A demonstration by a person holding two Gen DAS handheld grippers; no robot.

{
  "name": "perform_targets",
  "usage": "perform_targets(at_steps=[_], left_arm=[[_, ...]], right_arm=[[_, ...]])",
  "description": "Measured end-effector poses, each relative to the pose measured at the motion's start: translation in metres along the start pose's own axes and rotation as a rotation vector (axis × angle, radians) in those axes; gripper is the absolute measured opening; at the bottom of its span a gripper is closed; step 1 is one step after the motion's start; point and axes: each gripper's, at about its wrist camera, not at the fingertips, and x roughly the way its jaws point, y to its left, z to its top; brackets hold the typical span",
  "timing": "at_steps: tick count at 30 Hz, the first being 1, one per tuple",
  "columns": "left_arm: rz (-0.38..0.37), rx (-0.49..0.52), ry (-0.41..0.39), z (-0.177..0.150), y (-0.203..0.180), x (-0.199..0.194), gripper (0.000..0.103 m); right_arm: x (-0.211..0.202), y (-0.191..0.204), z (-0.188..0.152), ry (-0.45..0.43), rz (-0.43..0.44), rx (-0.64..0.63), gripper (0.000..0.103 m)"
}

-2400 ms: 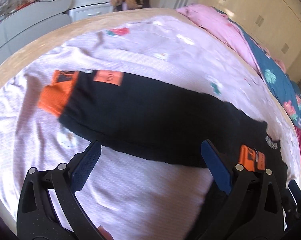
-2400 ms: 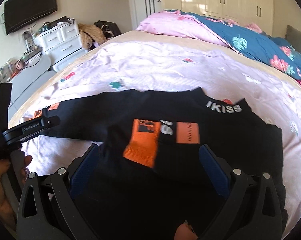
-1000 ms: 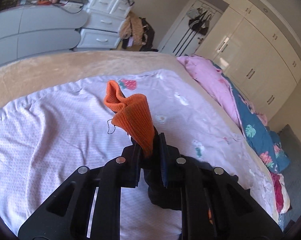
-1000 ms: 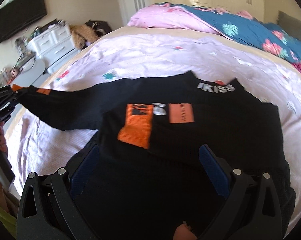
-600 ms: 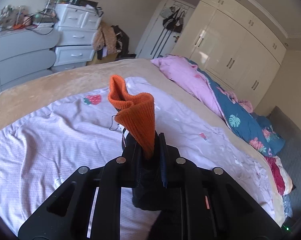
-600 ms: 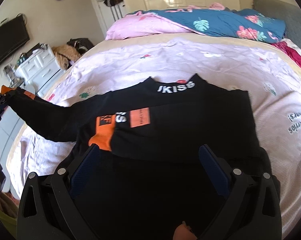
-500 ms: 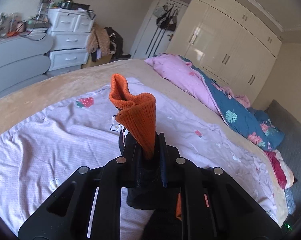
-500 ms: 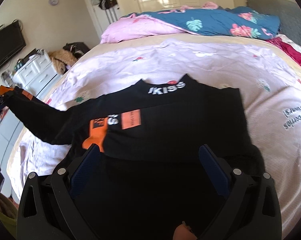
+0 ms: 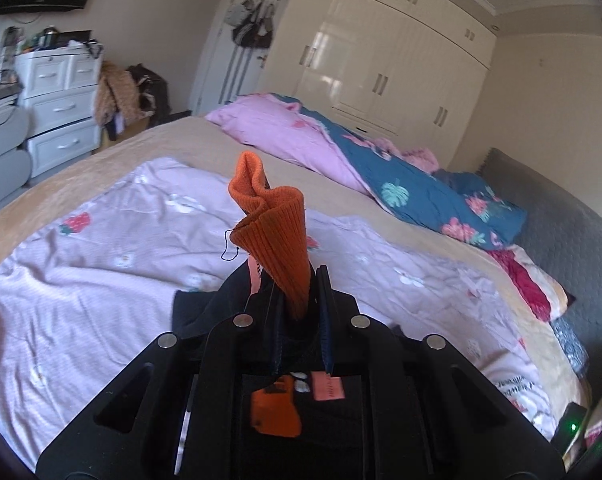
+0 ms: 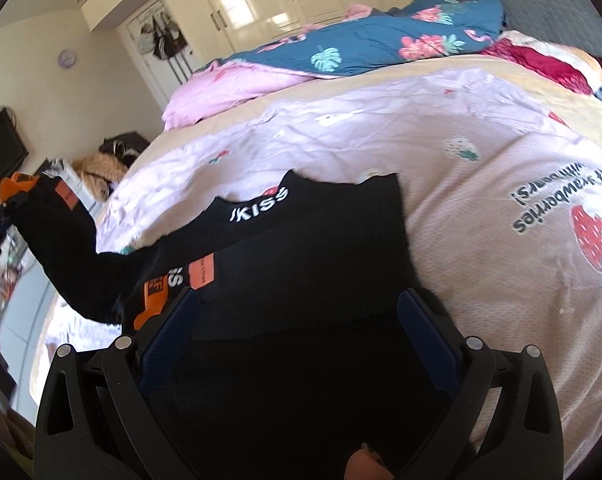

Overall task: Fold small clothes
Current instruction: 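Lift the sleeve with the left gripper and fold it across the shirt body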

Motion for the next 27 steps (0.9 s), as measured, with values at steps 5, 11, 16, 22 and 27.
perform_targets(at_steps=[5, 11, 16, 22, 27], left_arm=[[-0.081, 0.066, 0.051, -0.021, -0.038, 0.013, 0.008], [-0.147, 0.118, 0.152, -0.055, -0.065, 0.037, 0.008], [-0.171, 0.149, 0.256, -0.087, -0.074, 0.061, 0.008], [-0.22, 0.21, 0.362, -0.123, -0.089, 0.078, 0.008], [-0.28, 0.241, 0.437, -0.149, -0.1, 0.085, 0.008]], right_arm=[[-0.011, -0.022, 0.004, -0.024, -0.022, 0.048, 0.099], [-0.021, -0.043, 0.007, -0.044, -0.046, 0.101, 0.099], [-0.025, -0.057, 0.006, -0.051, -0.066, 0.144, 0.099], [-0.025, -0.071, 0.004, -0.044, -0.083, 0.202, 0.099], [-0.021, -0.074, 0.002, -0.032, -0.109, 0.225, 0.099]])
